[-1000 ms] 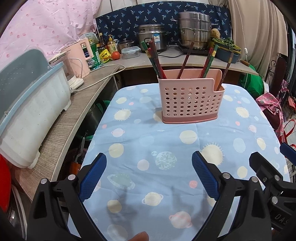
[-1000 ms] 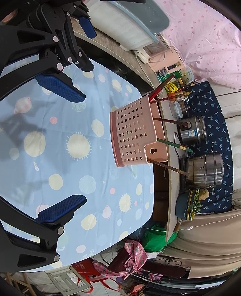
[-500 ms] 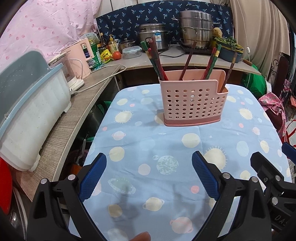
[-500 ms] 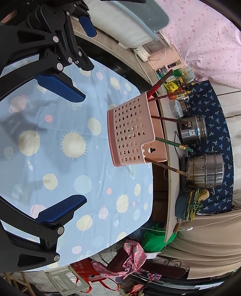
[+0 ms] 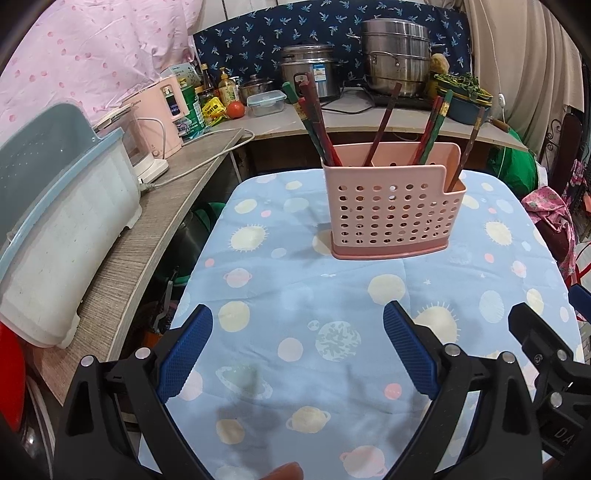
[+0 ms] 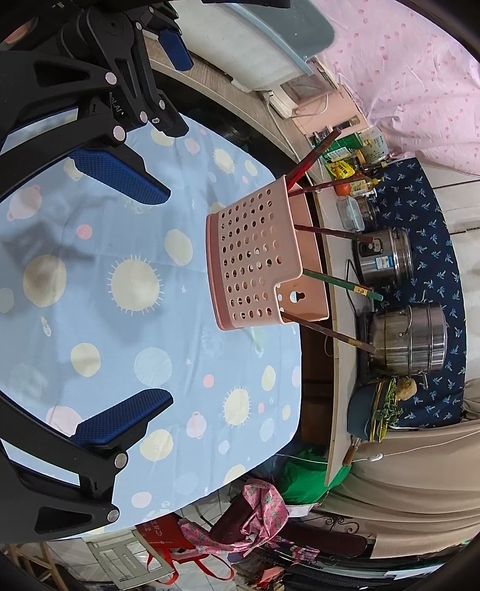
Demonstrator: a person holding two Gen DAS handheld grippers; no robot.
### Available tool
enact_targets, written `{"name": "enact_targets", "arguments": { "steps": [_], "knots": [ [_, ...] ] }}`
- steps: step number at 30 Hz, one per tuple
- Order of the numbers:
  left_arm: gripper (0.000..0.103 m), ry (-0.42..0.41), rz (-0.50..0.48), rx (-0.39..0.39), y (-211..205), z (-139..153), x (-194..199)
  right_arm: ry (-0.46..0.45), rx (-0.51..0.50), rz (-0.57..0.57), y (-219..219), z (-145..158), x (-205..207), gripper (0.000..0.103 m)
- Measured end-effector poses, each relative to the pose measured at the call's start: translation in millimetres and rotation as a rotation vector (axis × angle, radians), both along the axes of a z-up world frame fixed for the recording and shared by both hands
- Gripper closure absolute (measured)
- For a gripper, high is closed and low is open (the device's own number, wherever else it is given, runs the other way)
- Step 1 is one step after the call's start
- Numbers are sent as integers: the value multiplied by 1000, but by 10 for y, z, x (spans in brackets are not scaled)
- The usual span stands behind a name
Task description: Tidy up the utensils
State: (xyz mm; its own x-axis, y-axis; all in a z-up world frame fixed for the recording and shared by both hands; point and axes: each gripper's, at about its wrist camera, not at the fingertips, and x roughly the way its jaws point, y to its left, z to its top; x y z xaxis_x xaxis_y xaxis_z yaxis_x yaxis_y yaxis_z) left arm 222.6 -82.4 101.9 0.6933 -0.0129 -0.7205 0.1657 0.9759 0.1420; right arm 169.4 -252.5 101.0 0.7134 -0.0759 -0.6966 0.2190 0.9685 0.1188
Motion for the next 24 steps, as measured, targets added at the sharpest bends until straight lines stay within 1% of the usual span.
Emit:
{"name": "enact_targets", "arguments": {
  "steps": [24],
  "knots": [
    [14, -1, 5, 7, -17, -20, 91, 3, -6, 0, -2, -18, 44, 6]
  ]
}}
